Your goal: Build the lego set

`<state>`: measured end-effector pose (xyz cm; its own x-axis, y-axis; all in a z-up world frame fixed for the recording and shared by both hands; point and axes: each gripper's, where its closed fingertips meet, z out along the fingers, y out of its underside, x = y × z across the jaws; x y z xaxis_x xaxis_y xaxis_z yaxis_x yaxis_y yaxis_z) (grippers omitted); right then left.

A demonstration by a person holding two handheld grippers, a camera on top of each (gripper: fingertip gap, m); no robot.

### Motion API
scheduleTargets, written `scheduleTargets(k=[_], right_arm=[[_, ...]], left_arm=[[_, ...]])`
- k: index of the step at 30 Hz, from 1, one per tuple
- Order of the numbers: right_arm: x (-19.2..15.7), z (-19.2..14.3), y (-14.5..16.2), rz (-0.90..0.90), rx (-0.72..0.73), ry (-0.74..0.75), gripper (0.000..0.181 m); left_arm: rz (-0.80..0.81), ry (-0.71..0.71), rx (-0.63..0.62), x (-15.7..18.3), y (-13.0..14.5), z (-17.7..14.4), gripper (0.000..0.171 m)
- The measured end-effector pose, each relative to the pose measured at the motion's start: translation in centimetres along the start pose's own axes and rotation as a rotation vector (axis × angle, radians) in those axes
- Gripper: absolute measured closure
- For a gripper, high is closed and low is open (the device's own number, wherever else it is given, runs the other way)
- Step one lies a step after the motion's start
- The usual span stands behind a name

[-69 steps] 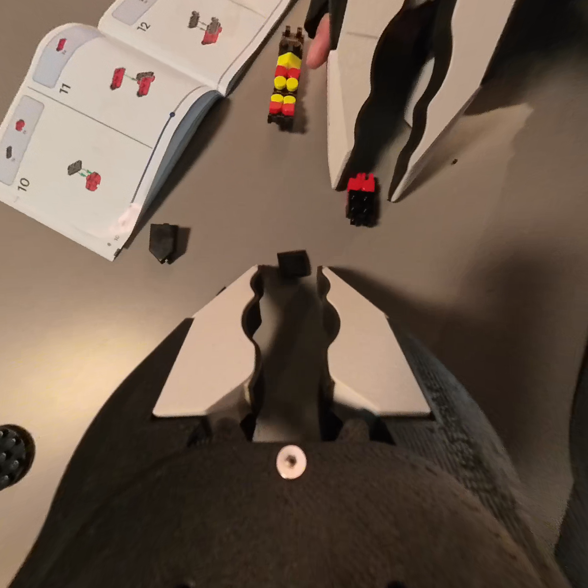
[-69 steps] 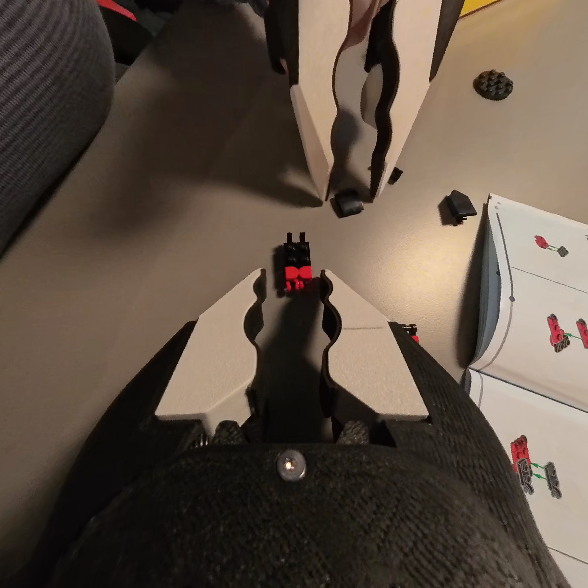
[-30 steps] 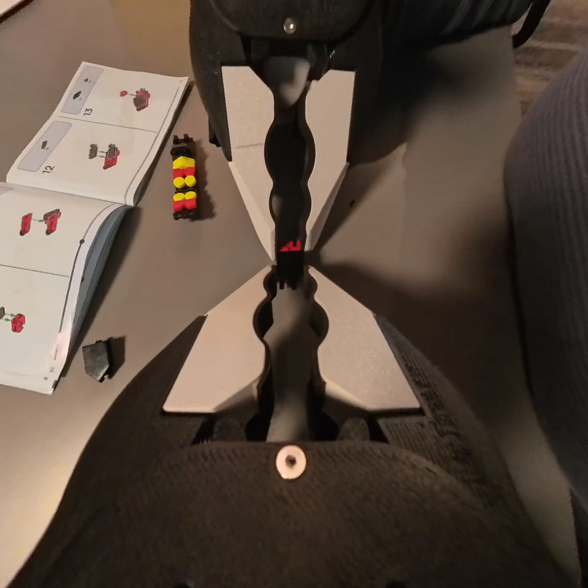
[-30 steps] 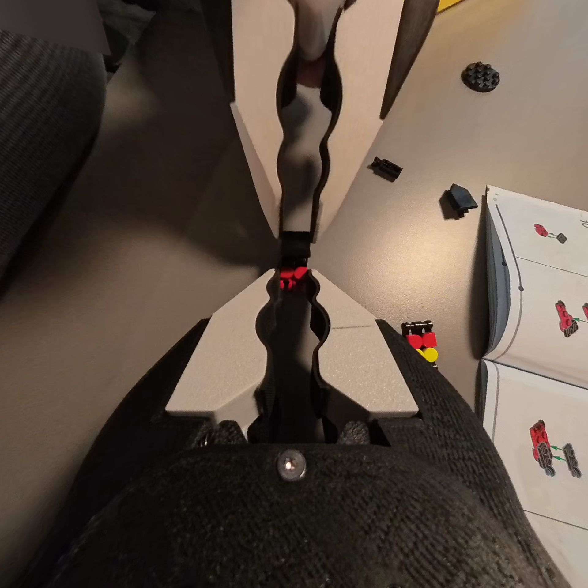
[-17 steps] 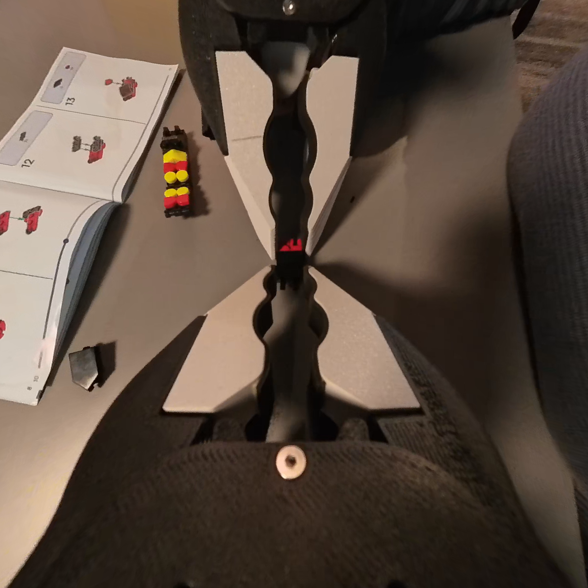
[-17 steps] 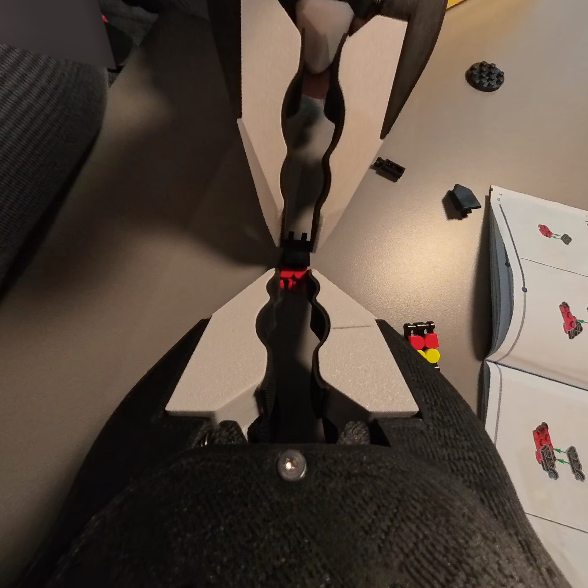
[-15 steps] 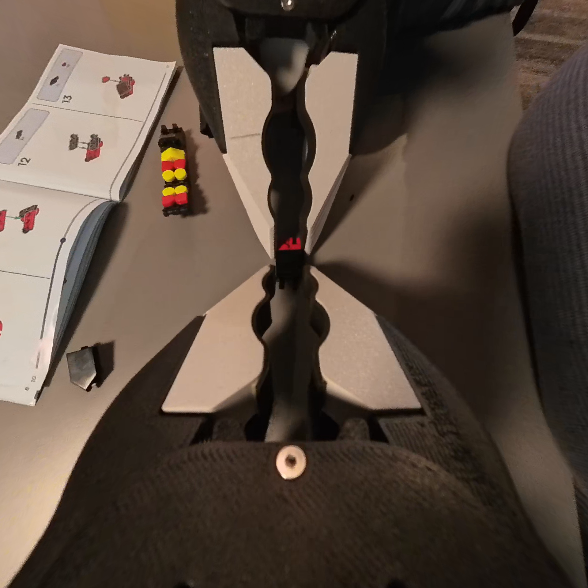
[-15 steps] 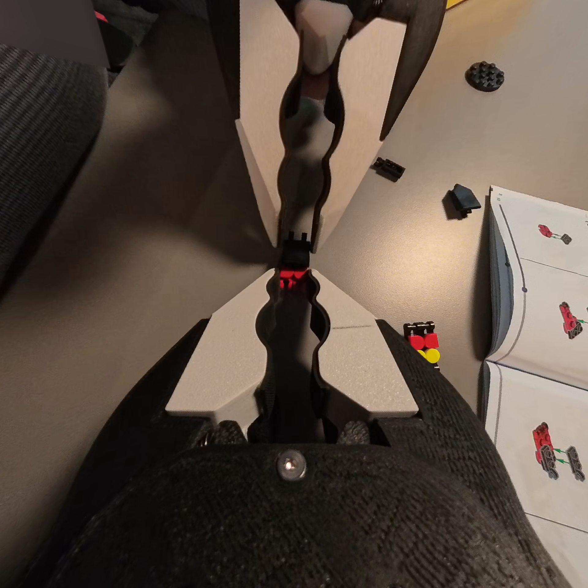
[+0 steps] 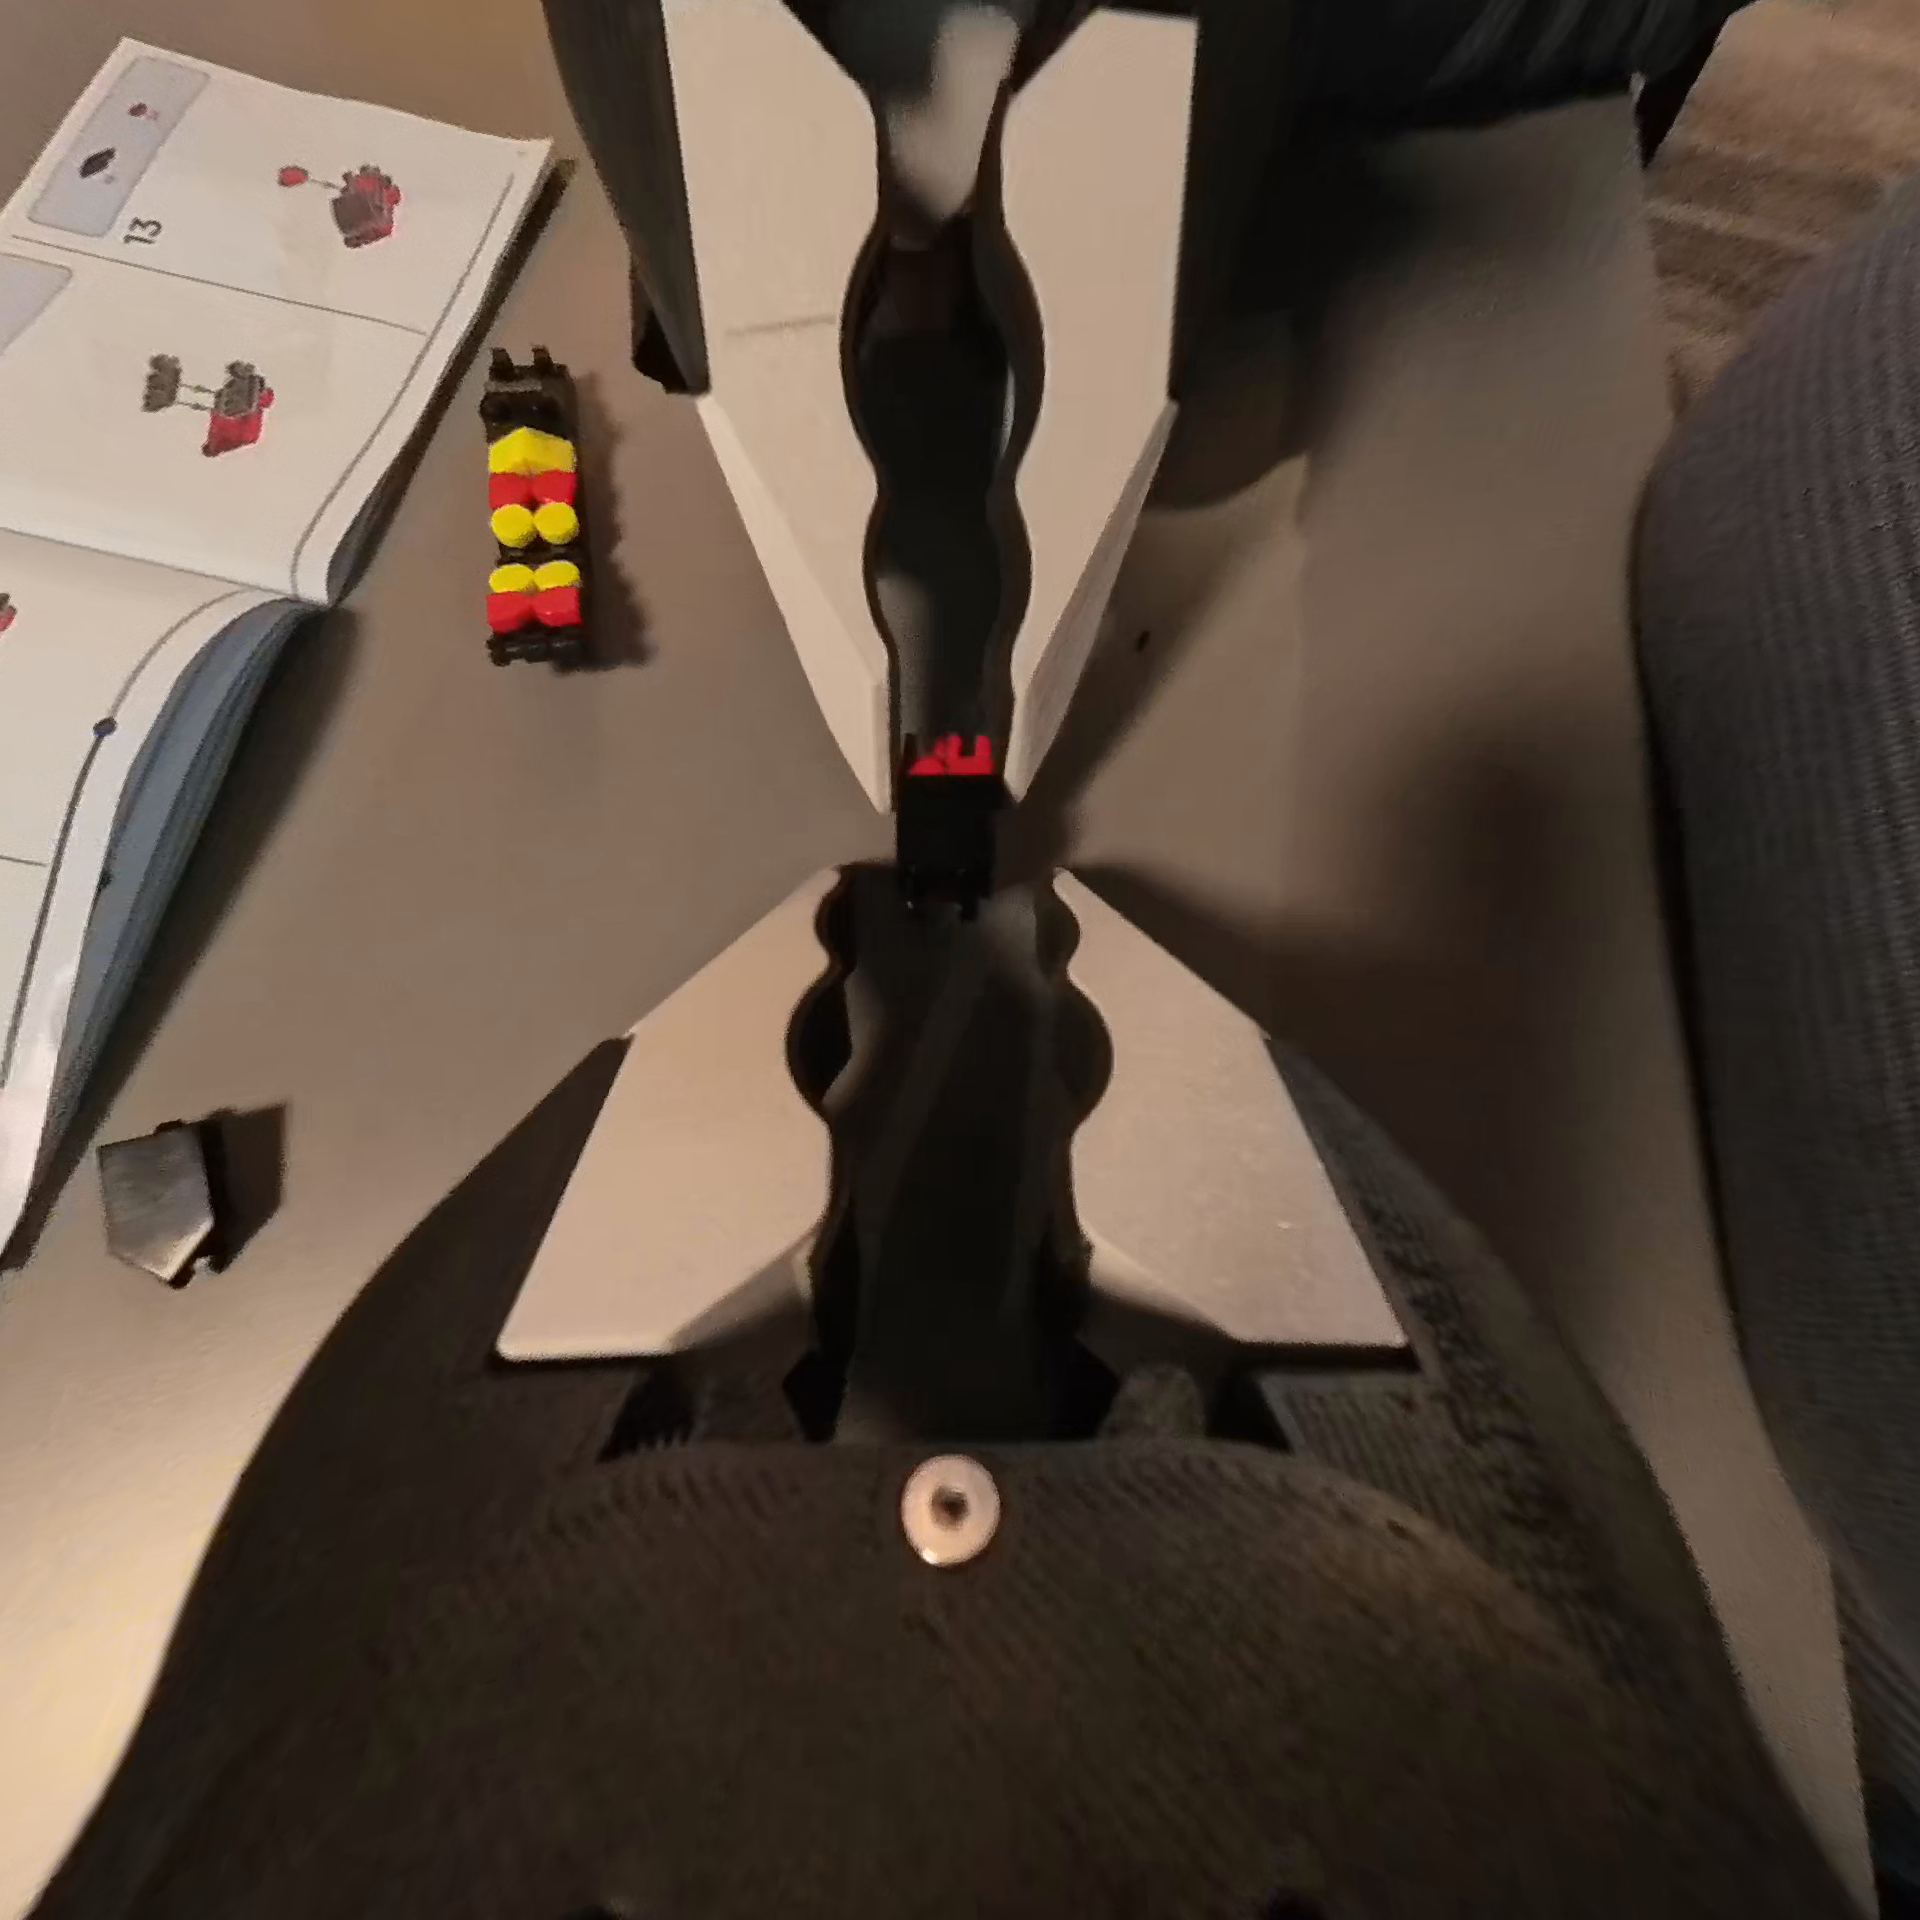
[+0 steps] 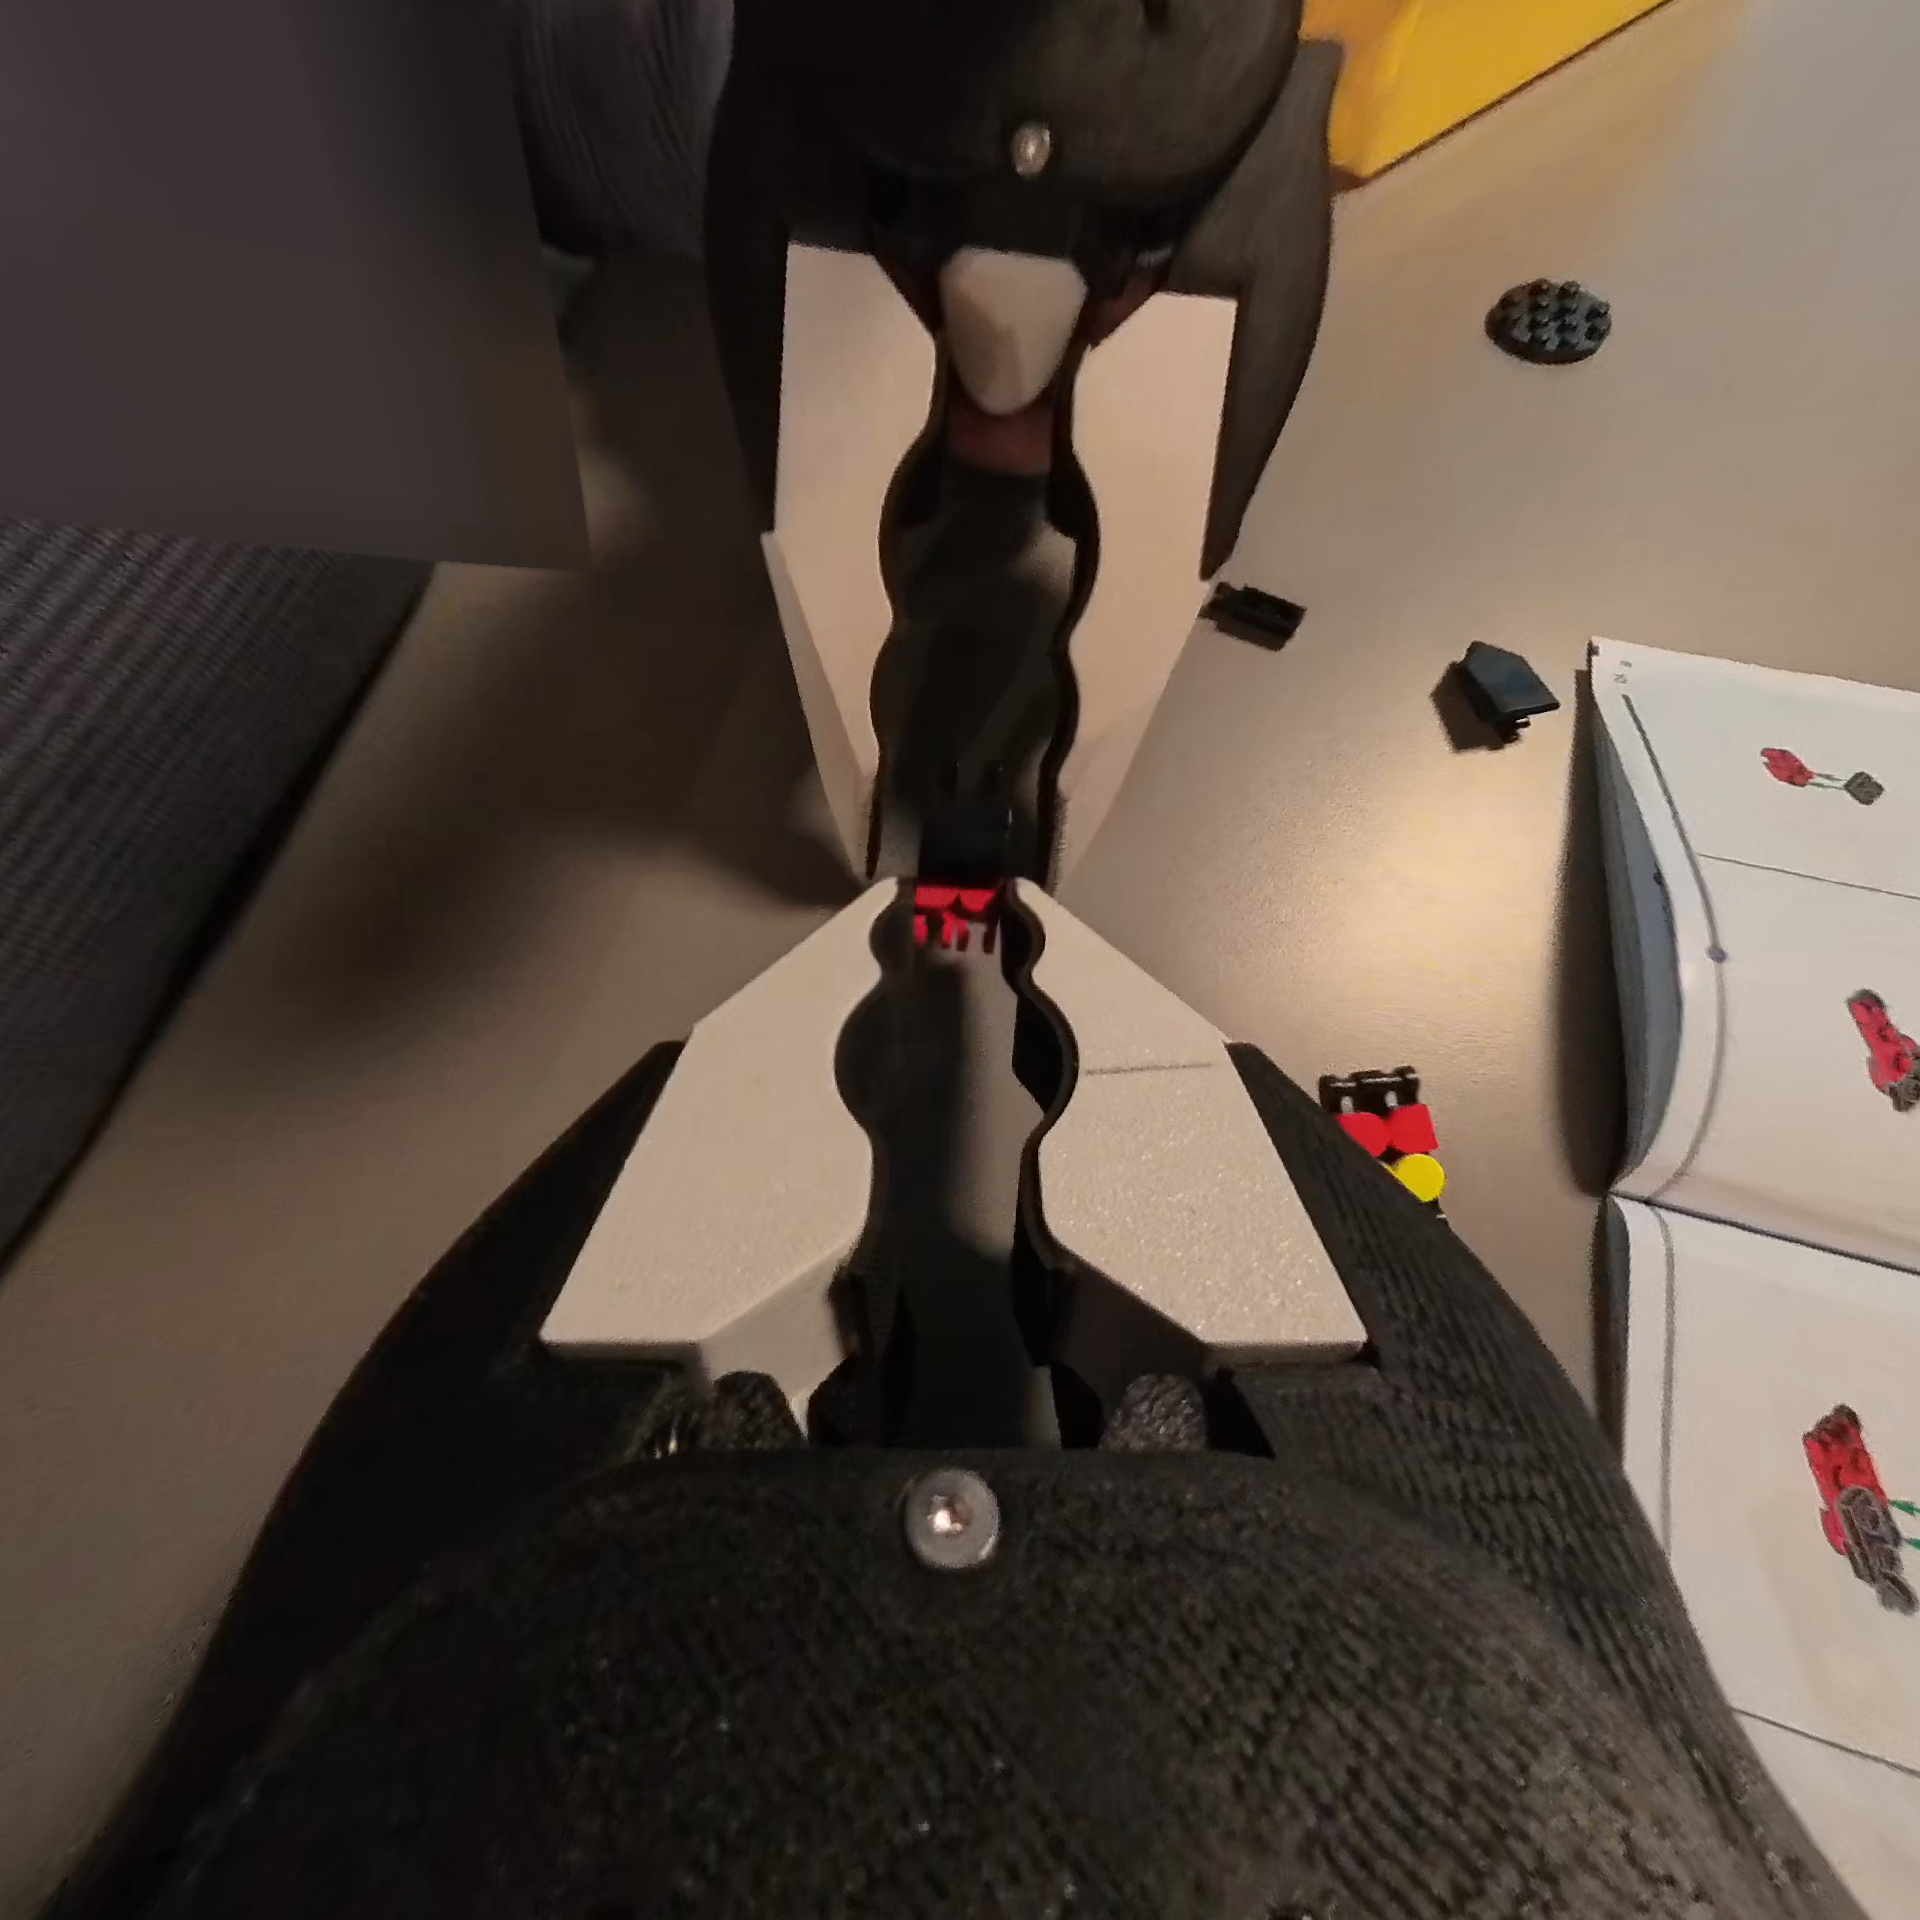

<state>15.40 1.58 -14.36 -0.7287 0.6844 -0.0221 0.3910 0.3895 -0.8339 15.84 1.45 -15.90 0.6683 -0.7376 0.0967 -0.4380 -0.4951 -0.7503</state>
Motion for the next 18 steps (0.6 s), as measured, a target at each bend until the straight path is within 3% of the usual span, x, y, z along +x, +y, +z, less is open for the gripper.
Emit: scheduleTargets(k=[18], right_arm=[[0.22,-0.09,0.84,-0.066,-0.052,0.046,0.167]], left_arm=[[-0.031,-0.02,0.021,-0.46,0.46,-0.63,0.137]])
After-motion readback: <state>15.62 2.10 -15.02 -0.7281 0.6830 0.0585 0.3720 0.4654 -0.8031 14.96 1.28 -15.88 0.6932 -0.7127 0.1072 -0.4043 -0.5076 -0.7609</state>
